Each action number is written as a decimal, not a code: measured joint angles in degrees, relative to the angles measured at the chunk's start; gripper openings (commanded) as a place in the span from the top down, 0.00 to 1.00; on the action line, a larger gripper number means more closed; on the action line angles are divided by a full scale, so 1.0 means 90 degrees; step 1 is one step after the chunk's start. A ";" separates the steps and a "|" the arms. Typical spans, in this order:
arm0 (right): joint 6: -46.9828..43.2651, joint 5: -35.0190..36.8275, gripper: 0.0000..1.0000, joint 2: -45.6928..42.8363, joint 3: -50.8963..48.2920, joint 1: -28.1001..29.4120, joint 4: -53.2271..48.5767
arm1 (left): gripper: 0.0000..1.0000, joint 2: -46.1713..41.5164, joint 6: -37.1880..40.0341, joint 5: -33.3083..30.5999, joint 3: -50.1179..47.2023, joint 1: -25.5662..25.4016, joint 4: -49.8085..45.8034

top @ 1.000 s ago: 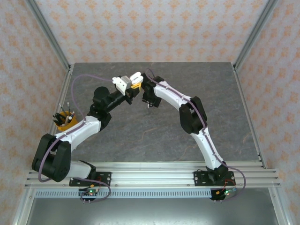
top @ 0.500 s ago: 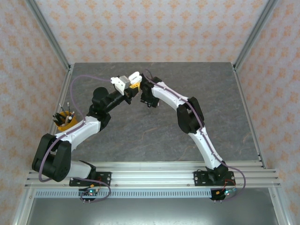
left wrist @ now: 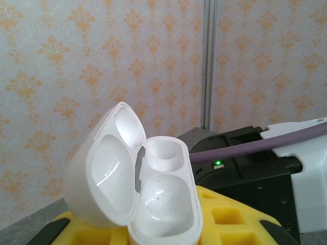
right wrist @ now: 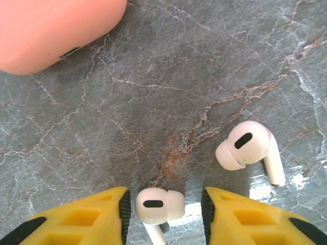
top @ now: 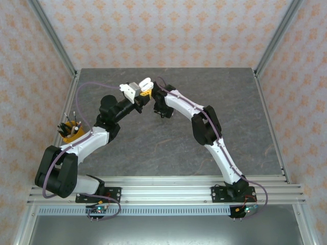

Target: Insert the wireless bluetooth earbuds into the charging case

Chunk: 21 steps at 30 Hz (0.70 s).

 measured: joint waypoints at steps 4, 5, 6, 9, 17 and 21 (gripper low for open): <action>0.0007 0.0002 0.62 0.0007 0.0017 0.0000 -0.0024 | 1.00 0.0000 0.0000 0.0000 0.0000 0.0002 0.0000; 0.0024 0.0005 0.62 0.0012 0.0022 0.0000 -0.0034 | 1.00 0.0000 -0.0002 0.0000 -0.0002 0.0007 0.0000; 0.0027 0.0007 0.63 0.0017 0.0034 -0.0002 -0.0051 | 1.00 0.0000 -0.0002 0.0000 -0.0002 0.0007 0.0000; 0.0024 0.0005 0.64 0.0034 0.0061 -0.0005 -0.0073 | 1.00 0.0000 -0.0002 0.0000 -0.0002 0.0012 0.0000; 0.0036 0.0000 0.68 0.0049 0.0095 -0.0005 -0.0095 | 1.00 0.0000 -0.0005 -0.0002 -0.0002 0.0012 0.0000; 0.0019 0.0000 0.72 0.0049 0.0095 -0.0005 -0.0100 | 1.00 0.0000 -0.0005 -0.0002 -0.0002 0.0012 0.0000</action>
